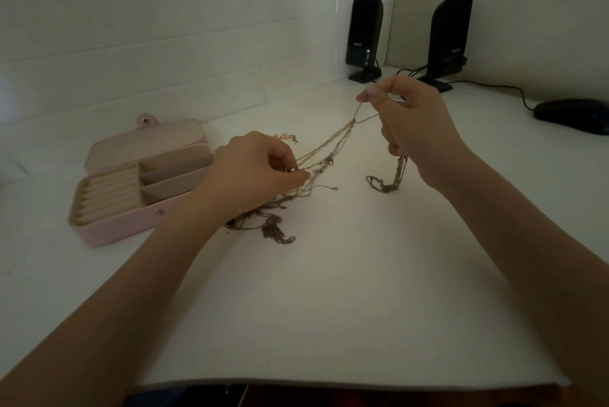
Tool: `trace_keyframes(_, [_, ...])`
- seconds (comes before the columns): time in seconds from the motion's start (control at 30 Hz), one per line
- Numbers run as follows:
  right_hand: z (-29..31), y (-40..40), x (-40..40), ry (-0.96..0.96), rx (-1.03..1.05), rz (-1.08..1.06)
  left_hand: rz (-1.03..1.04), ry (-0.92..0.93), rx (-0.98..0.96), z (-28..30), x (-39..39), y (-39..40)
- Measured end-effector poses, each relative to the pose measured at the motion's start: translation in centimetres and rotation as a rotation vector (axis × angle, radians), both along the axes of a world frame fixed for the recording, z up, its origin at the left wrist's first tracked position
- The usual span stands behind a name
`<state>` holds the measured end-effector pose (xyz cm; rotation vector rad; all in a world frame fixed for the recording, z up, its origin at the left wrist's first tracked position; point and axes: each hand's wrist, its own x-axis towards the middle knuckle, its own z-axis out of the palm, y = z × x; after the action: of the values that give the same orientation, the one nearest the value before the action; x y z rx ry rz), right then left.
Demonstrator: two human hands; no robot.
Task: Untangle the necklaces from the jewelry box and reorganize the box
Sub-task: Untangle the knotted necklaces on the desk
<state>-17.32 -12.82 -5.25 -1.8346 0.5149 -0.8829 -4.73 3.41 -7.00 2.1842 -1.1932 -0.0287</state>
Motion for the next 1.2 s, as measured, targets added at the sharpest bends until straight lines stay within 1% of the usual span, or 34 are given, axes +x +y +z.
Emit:
trace_keyframes(0.07, [0.2,0.2,-0.1,-0.017,0.05,0.082,-0.025,0.019,0.007,0.1,0.0,0.0])
trace_keyframes(0.13, [0.3,0.3,-0.3,-0.052,0.088,0.118,-0.045,0.019,0.037,0.2,0.0,0.1])
trace_keyframes(0.27, [0.5,0.0,-0.5,-0.139,0.17,0.111,-0.043,-0.09,0.172,0.1,0.0,0.3])
trace_keyframes(0.4, [0.4,0.0,-0.4,-0.139,0.149,0.083,-0.034,-0.12,0.237,0.1,0.1,0.3])
trace_keyframes(0.53, [0.1,0.1,-0.1,-0.092,0.105,0.032,-0.04,-0.114,0.298,0.6,0.5,0.7])
trace_keyframes(0.6, [0.0,-0.1,-0.1,-0.052,0.091,0.0,-0.032,-0.094,0.292,0.8,0.4,0.8])
trace_keyframes(0.7, [0.0,-0.4,-0.1,0.006,0.067,-0.031,-0.017,-0.07,0.174,1.0,0.5,0.9])
trace_keyframes(0.77, [-0.1,-0.6,-0.1,0.041,0.053,-0.063,-0.034,-0.004,0.091,1.3,0.5,0.9])
trace_keyframes(0.9, [-0.5,-0.8,-0.1,0.136,0.059,-0.115,-0.082,0.25,-0.065,1.6,0.0,1.2])
trace_keyframes(1.03, [-0.6,-0.8,-0.2,0.177,0.056,-0.14,0.0,0.453,-0.187,1.7,0.0,1.0])
trace_keyframes(1.13, [-0.7,-0.7,0.0,0.202,0.041,-0.133,0.049,0.529,-0.207,1.5,0.2,0.8])
trace_keyframes(1.2, [-0.8,-0.7,0.1,0.213,0.06,-0.131,0.096,0.549,-0.199,1.3,0.3,0.5])
